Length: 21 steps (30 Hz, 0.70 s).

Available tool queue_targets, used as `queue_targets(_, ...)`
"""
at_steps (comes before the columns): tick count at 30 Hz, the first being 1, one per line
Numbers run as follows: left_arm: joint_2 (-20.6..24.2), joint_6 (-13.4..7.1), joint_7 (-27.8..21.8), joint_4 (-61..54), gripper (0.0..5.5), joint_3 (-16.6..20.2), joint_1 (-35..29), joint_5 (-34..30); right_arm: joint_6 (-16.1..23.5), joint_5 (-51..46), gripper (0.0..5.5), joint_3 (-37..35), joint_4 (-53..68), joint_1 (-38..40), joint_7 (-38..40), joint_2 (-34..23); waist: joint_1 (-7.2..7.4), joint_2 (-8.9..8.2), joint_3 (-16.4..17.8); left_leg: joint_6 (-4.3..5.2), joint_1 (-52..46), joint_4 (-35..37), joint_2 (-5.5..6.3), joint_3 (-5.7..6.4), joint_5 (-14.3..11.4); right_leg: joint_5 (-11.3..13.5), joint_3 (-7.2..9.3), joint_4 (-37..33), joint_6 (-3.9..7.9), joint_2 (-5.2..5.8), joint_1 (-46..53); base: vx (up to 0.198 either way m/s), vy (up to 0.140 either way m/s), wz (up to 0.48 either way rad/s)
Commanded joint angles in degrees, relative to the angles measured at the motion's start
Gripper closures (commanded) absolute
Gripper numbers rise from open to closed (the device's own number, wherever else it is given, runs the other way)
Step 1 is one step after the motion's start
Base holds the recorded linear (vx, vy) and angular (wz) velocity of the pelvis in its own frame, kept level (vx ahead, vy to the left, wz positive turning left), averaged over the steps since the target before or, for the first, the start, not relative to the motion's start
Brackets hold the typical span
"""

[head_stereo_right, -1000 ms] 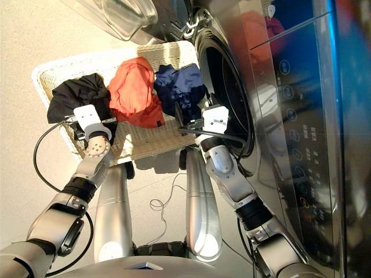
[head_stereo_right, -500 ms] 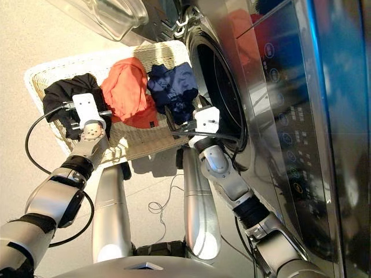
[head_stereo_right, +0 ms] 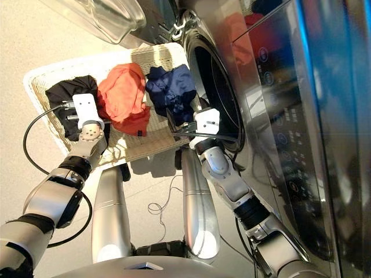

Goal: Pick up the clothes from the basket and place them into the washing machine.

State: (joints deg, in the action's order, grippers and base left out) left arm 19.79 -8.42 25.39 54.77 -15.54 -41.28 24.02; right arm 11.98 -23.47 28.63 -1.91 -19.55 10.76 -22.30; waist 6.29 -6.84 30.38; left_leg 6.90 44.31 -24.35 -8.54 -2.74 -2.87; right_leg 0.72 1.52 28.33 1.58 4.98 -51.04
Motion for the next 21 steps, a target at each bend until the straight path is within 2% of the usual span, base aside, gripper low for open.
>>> queue_targets(1, -1.0, -4.1, 1.4, -10.0, 5.5, -0.7, 5.5, -2.3, 4.2, 0.9, 0.0, -2.7, 3.1, 2.1, 0.9, -0.4, -1.26, 1.41, -0.6, -0.66, -1.4, -1.6, 0.83, -1.14, -0.5, -0.6, -2.63, -4.7, 6.4, 2.39, 6.5, 0.0, 0.0, 0.0)
queue_targets(4, -1.0, -6.3, 1.4, -22.2, 5.5, -1.1, 11.6, -2.5, 2.8, 3.5, 0.0, -5.0, 1.6, 3.2, 2.1, -0.8, -1.96, 2.24, -0.6, -0.89, -3.3, -1.2, 1.23, -0.9, -0.6, -1.2, -2.79, -4.2, 6.27, 2.71, 8.2, 0.0, 0.0, 0.0)
queue_targets(6, -0.4, -7.0, 0.4, -29.0, 5.5, -0.7, 15.1, -3.0, 1.5, 6.2, 0.0, -6.4, 0.8, 3.5, 2.5, -1.5, -2.44, 2.62, -0.6, -1.0, -4.3, -1.5, 1.34, -0.83, -1.1, -1.9, -2.89, -3.6, 6.08, 2.82, 9.3, 0.0, 0.0, 0.0)
queue_targets(9, 1.3, -7.8, -3.6, -40.2, 5.5, -0.3, 19.3, -2.8, -1.6, 13.5, 0.0, -7.9, -0.5, 2.6, 1.4, -3.8, -3.1, 3.29, -0.6, -1.1, -5.8, -2.4, 1.41, -0.55, -2.1, -3.0, -3.09, -2.2, 5.83, 2.93, 10.7, 0.0, 0.0, 0.0)
queue_targets(11, 4.8, -8.8, -9.2, -50.1, 5.5, -1.4, 20.0, -4.4, -3.3, 17.5, 0.0, -8.0, -0.4, 0.0, -1.8, -6.6, -3.62, 3.84, -0.6, -1.05, -7.1, -2.9, 1.31, -0.35, -2.8, -3.9, -3.17, -1.2, 5.7, 3.03, 11.9, 0.0, 0.0, 0.0)
queue_targets(13, 5.4, -9.3, -10.5, -52.4, 5.5, -1.4, 20.0, -4.2, -3.6, 17.7, 0.0, -7.8, -0.1, -0.7, -3.1, -7.1, -3.66, 3.89, -0.6, -1.04, -7.4, -3.0, 1.31, -0.22, -2.8, -4.0, -3.15, -1.1, 5.68, 3.05, 12.2, 0.0, 0.0, 0.0)
queue_targets(14, 6.8, -9.5, -13.4, -56.9, 5.5, -1.5, 19.7, -3.4, -4.5, 20.1, 0.0, -7.5, 1.7, -2.5, -5.9, -9.1, -3.83, 3.98, -0.6, -1.03, -8.1, -2.8, 1.23, -0.34, -2.9, -4.2, -3.09, -1.1, 5.67, 3.05, 12.7, 0.0, 0.0, 0.0)
queue_targets(20, 7.9, -9.4, -18.9, -65.0, 5.5, -2.1, 18.8, 0.6, -6.2, 24.2, 0.0, -5.6, 5.0, -7.6, -11.9, -12.2, -4.02, 4.2, -0.6, -1.11, -8.9, -2.0, 1.25, -0.25, -2.3, -3.7, -3.21, -1.9, 5.48, 2.92, 13.5, 0.0, 0.0, 0.0)
queue_targets(21, 8.1, -8.8, -20.7, -67.1, 5.5, -3.6, 17.8, 1.4, -6.8, 25.2, 0.0, -4.5, 5.1, -10.0, -13.2, -12.4, -4.21, 4.41, -0.6, -1.11, -9.4, -2.2, 1.12, -0.29, -2.8, -4.2, -3.38, -1.7, 5.48, 2.82, 13.9, 0.0, 0.0, 0.0)
